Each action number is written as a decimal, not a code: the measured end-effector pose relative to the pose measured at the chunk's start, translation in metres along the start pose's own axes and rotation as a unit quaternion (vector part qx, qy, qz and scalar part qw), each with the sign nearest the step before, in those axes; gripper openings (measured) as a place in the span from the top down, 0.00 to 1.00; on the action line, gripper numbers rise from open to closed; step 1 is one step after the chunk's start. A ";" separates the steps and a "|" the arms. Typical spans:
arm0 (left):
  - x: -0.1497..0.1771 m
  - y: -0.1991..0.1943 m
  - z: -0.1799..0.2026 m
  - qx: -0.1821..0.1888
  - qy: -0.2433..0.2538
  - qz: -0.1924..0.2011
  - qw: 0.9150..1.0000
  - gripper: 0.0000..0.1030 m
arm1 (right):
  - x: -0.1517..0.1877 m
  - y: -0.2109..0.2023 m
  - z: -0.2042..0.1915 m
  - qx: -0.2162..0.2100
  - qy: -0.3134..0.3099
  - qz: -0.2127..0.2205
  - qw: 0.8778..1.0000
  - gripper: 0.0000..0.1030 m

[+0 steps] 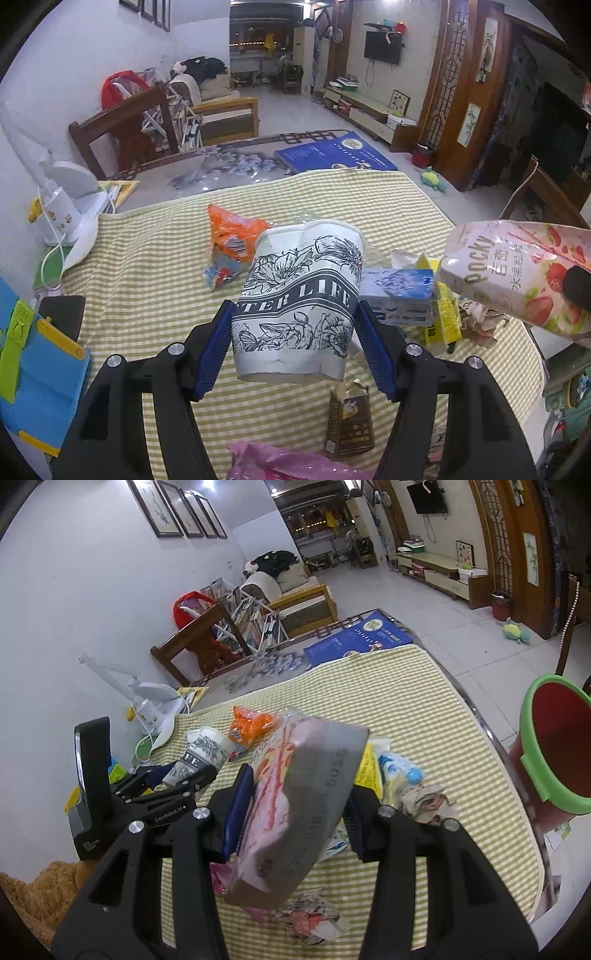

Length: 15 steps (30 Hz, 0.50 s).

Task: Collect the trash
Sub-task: 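Carry the pink snack bag to the bucket and release it with the right tool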

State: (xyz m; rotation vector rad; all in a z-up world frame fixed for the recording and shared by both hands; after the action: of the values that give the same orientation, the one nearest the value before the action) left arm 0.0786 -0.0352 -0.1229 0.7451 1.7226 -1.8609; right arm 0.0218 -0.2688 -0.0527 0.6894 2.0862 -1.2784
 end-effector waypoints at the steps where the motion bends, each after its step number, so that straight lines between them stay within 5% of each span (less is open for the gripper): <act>1: -0.001 0.001 0.004 0.002 0.005 0.001 1.000 0.39 | -0.001 -0.001 0.003 0.003 0.001 0.001 1.000 0.57; 15: -0.014 0.010 0.065 0.030 0.029 0.001 0.999 0.39 | -0.008 -0.017 0.050 0.031 0.022 0.008 0.999 0.57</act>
State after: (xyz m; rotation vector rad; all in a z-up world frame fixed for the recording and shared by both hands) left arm 0.0915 -0.1006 -0.1172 0.8313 1.7076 -1.9155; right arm 0.0262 -0.3221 -0.0546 0.7650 2.0791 -1.3349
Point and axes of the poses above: each gripper's, at about its wrist camera, not at the fingertips, and y roughly the way its jaws point, z to its right, x to its underside, the point moved 4 cm from there along y, roughly the way its jaws point, and after that the axes turned 2 degrees about z, right-handed, at the moved point
